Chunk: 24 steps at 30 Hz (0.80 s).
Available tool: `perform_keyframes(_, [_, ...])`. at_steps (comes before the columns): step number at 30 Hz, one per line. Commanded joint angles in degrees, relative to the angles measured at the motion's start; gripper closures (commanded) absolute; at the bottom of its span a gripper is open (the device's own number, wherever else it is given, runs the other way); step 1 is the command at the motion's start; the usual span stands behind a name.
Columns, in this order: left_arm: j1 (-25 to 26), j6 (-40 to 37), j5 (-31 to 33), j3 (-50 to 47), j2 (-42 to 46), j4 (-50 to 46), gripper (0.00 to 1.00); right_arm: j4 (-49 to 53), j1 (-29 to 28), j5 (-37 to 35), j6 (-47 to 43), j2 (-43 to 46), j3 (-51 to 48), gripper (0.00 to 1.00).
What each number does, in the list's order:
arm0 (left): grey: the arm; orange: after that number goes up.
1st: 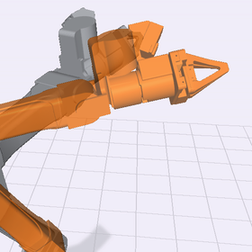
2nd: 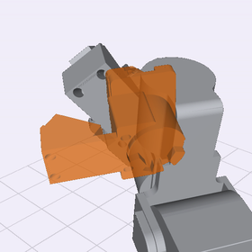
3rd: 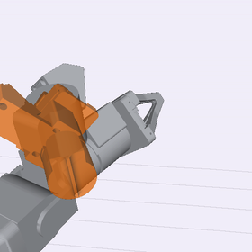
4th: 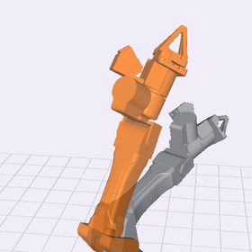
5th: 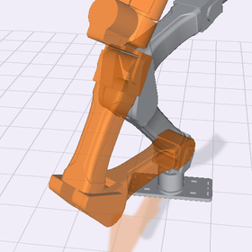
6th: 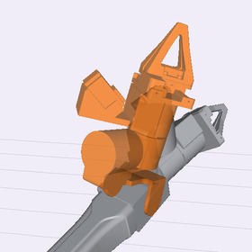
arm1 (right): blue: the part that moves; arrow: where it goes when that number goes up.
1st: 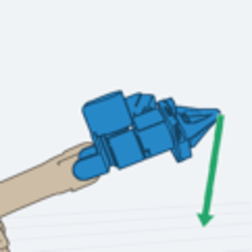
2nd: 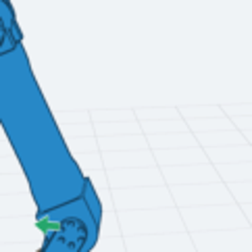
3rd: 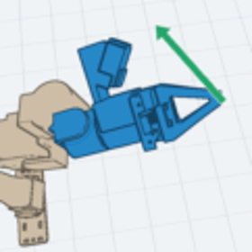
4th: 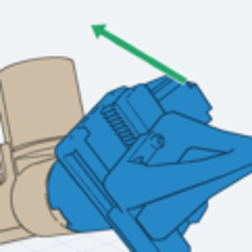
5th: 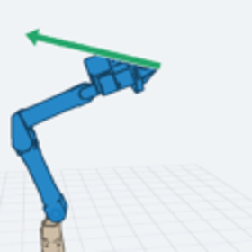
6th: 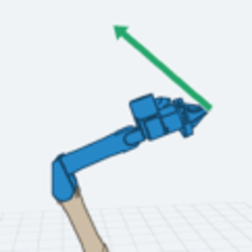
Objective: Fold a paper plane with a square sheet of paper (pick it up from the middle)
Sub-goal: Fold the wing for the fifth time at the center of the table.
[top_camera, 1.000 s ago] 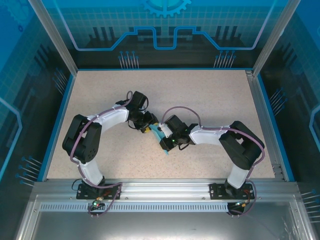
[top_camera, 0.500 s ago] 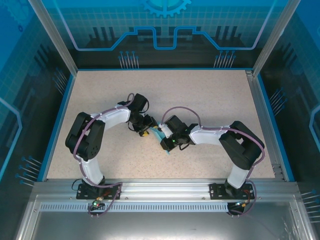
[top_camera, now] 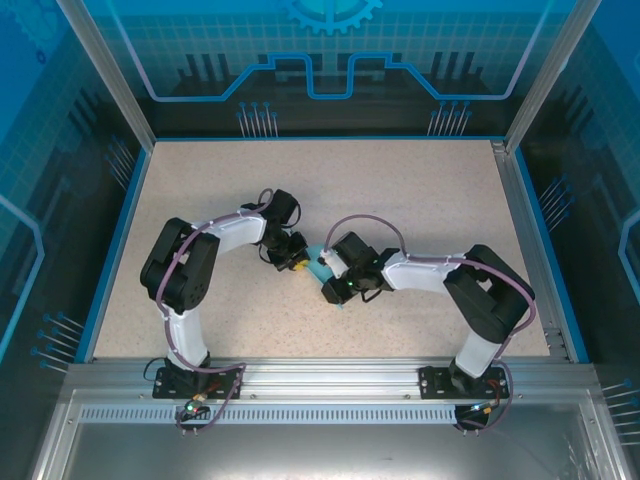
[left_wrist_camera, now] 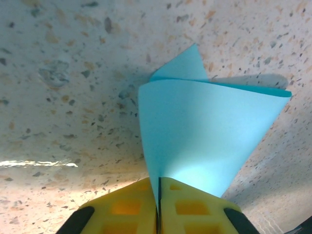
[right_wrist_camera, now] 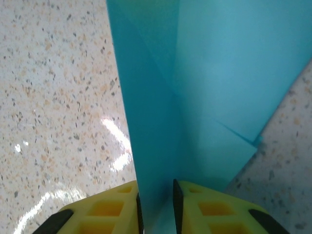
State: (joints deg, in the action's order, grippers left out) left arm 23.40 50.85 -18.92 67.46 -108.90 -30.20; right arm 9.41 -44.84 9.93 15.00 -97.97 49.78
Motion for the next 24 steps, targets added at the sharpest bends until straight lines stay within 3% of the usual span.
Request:
perform_keyframes(1, [-0.22, -0.14, -0.47, 1.01, -0.57, -1.36, 0.92, 2.45, 0.56, 1.49, 0.11, 1.90, -1.16, 0.75])
perform_keyframes(11, [-0.20, -0.08, -0.68, 0.74, -0.70, -1.18, 0.95, 4.19, -0.02, 2.57, 0.95, 2.14, -1.12, 0.77])
perform_keyframes(19, [-0.24, 0.00, -0.86, 0.65, -0.83, -1.05, 0.96, 4.56, -1.05, 2.34, 1.47, -1.04, -1.18, 0.86])
perform_keyframes(24, [-0.24, -0.14, -0.83, 0.89, -0.72, -1.28, 0.96, 5.64, -1.34, 1.89, 1.65, -1.74, -0.56, 0.81])
